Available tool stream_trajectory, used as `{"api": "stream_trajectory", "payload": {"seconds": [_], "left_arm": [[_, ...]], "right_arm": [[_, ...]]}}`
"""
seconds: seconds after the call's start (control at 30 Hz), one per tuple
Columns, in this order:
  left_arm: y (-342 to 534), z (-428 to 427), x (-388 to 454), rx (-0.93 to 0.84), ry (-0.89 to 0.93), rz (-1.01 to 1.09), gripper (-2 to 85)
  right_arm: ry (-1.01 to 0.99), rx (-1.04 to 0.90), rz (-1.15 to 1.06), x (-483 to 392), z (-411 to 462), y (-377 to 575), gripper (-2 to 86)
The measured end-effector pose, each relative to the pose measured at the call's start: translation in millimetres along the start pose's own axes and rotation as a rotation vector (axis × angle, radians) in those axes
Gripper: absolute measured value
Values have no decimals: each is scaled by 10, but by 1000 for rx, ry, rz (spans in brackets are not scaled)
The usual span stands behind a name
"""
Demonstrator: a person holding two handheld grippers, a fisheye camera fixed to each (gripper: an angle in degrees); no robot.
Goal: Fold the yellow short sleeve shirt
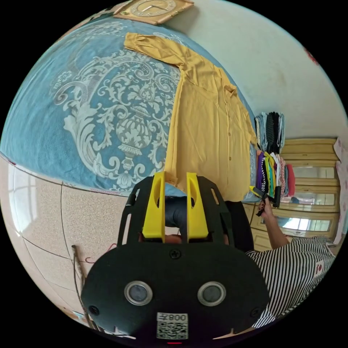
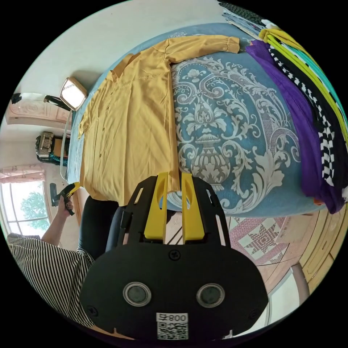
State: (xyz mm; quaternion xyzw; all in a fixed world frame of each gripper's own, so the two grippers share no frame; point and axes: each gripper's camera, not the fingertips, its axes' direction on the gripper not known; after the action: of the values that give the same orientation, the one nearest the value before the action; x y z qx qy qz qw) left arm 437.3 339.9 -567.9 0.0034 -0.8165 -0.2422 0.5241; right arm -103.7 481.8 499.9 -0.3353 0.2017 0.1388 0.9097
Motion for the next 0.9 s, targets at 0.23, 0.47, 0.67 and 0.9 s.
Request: {"api": "stream_trajectory", "payload": {"seconds": [0.23,0.47,0.67,0.9], "left_arm": [[-42,26,33,-1,-29,-35,42],[-30,-46,188,4,-2,-48,23],[-13,-138,384,2,-20,-29,19],[-18,-183,660,-10,-63,-16,20]], "right_arm": [[20,28,27,79,237,33,57],[46,-39,7,57,478,-5,14],[4,-45,10,64,643,192,3],[-17,-47,28,107,892,429,2]]}}
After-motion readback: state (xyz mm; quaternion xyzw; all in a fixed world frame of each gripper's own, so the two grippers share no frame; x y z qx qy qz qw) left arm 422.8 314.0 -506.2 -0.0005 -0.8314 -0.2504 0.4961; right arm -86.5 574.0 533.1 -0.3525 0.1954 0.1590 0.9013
